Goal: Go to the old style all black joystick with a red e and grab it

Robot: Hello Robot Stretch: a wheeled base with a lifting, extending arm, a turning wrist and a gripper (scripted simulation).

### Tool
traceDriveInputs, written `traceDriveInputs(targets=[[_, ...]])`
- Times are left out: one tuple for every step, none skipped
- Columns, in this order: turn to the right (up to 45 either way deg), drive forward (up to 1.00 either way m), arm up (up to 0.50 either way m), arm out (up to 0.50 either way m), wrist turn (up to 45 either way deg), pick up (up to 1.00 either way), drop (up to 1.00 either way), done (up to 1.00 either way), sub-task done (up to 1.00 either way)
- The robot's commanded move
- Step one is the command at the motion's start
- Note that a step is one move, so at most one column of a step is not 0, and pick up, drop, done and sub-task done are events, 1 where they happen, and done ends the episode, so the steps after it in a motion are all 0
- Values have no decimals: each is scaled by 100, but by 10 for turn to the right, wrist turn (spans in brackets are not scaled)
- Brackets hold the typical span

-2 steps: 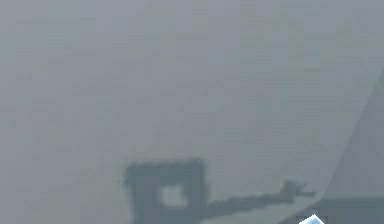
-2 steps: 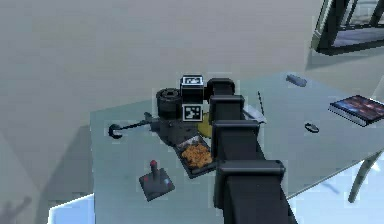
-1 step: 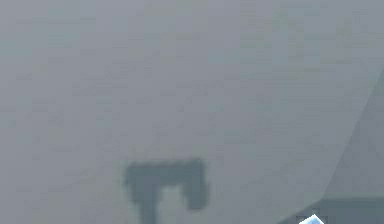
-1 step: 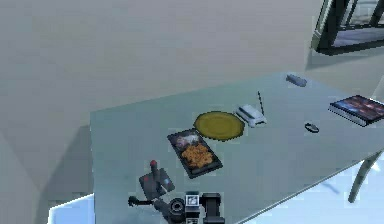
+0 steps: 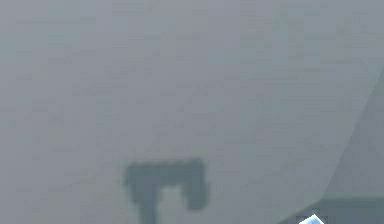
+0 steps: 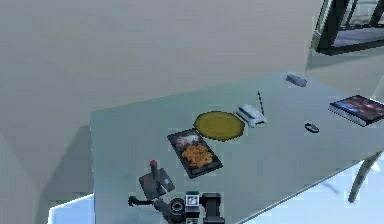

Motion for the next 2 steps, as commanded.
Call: traceDriveInputs(targets=[[0,0,10,0,0,0,0,0,0],[0,0,0,0,0,0,0,100,0]])
